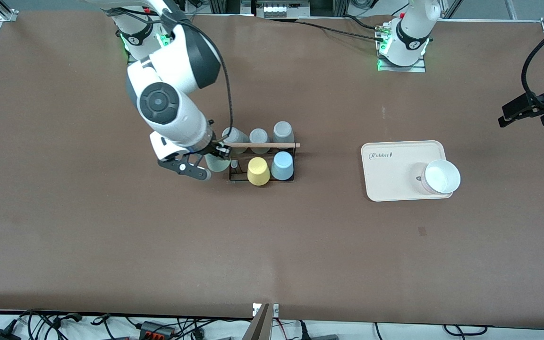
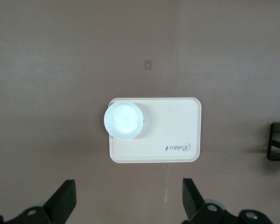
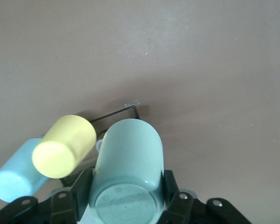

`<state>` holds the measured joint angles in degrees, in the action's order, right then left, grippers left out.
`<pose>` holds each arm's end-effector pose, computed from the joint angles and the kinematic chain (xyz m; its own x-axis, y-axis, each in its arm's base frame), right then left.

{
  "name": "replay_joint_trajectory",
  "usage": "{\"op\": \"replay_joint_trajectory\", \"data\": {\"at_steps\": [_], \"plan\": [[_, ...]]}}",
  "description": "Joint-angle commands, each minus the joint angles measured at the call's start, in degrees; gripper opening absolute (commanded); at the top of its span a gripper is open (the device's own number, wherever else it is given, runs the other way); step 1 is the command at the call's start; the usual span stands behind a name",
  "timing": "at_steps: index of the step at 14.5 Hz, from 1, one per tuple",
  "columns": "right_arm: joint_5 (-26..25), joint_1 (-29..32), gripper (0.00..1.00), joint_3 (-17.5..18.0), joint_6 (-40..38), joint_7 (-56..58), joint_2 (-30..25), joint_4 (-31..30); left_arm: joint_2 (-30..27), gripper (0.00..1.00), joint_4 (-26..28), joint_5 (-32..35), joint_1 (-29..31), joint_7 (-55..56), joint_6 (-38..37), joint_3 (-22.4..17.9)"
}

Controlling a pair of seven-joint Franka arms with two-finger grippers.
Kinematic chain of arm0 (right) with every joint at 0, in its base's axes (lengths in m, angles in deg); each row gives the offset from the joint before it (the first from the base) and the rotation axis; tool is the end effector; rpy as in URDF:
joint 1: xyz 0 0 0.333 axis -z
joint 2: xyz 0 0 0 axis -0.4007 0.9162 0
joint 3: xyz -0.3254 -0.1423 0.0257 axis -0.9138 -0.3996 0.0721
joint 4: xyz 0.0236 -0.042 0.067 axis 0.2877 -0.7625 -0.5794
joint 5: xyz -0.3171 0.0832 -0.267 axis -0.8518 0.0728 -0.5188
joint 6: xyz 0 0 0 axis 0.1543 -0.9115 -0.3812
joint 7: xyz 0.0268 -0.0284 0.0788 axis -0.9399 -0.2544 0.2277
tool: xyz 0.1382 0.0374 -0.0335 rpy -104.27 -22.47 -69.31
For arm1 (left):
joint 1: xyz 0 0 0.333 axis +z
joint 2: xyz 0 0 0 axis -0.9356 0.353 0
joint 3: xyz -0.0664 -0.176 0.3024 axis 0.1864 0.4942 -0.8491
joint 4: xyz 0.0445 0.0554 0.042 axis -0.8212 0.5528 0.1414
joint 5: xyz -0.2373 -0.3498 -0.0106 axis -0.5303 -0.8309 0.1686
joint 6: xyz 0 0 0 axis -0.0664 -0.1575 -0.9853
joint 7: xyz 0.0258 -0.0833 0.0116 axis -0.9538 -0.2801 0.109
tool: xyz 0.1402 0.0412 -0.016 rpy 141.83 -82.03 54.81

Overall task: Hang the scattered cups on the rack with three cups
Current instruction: 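Carry the teal cup with the right gripper beside the yellow cup, then lower the teal cup onto the rack peg and open the right gripper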

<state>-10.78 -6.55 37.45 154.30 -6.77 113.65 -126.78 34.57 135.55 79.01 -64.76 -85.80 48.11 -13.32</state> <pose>0.6183 0.3965 0.3935 0.9302 -0.3446 -0.1261 -0.3486 -0.9372 -0.0104 0.5997 0.0225 0.6277 0.9977 0.0676 -0.0015 0.0676 -0.9975 0.0207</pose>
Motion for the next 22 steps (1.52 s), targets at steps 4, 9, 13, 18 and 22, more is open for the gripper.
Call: {"op": "replay_joint_trajectory", "data": {"at_steps": [4,9,13,18,22], "plan": [[0.6,-1.4,0.28,-0.5,1.7,-3.1,4.7,4.5,0.7,1.00,-1.5,0.9,0.3,-1.4,0.3,0.0],[0.7,-2.0,0.28,-0.3,4.0,-3.0,6.6,4.5,0.7,1.00,-1.5,0.9,0.3,-1.4,0.3,0.0],[0.7,-2.2,0.28,-0.2,3.9,-3.0,7.8,4.4,0.7,1.00,-1.5,0.9,0.3,-1.4,0.3,0.0],[0.8,-2.1,0.28,-0.2,4.0,-2.9,9.8,4.3,0.7,1.00,-1.5,0.9,0.3,-1.4,0.3,0.0],[3.5,-1.9,0.28,-0.2,4.1,-3.2,11.0,4.4,0.7,1.00,-1.5,0.9,0.3,-1.4,0.4,0.0]]}}
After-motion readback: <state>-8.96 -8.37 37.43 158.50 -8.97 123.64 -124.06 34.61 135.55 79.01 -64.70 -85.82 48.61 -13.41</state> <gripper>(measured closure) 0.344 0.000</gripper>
